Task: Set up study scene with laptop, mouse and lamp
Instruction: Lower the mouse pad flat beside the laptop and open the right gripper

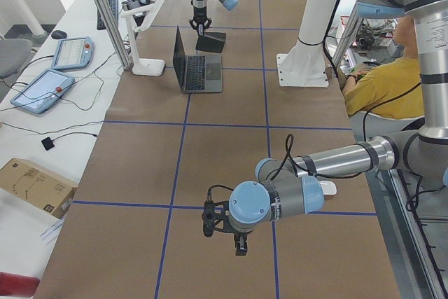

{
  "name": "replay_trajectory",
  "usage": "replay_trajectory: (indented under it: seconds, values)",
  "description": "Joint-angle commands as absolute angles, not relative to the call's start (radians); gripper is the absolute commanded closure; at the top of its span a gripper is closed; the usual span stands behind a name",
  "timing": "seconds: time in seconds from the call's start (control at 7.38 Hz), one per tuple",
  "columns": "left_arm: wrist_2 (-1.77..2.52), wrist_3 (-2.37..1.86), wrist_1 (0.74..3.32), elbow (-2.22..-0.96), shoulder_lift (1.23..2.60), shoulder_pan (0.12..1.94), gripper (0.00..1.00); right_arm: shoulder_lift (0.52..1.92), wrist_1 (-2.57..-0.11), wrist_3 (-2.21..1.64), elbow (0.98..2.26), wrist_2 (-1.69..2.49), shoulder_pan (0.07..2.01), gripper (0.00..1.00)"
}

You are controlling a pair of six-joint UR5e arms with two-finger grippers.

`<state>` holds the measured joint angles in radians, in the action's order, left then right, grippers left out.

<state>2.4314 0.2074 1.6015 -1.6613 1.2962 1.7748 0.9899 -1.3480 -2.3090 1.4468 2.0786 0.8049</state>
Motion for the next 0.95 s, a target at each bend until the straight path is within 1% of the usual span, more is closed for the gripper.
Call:
replay_trajectory:
  seconds: [0.0,0.54,0.81]
  values:
    - [2.431,0.207,1.601,-1.660,1.296,1.775,0.00,0.986,-1.347,-2.273,1.443,2.079,0.802,0.01]
    - [2.431,0.212,1.603,-1.664,1.295,1.776,0.00,0.979,-1.345,-2.202,1.447,2.079,0.799,0.01]
    - [2.431,0.213,1.603,-1.666,1.295,1.793,0.00,0.989,-1.249,-1.795,1.466,2.080,0.807,0.01]
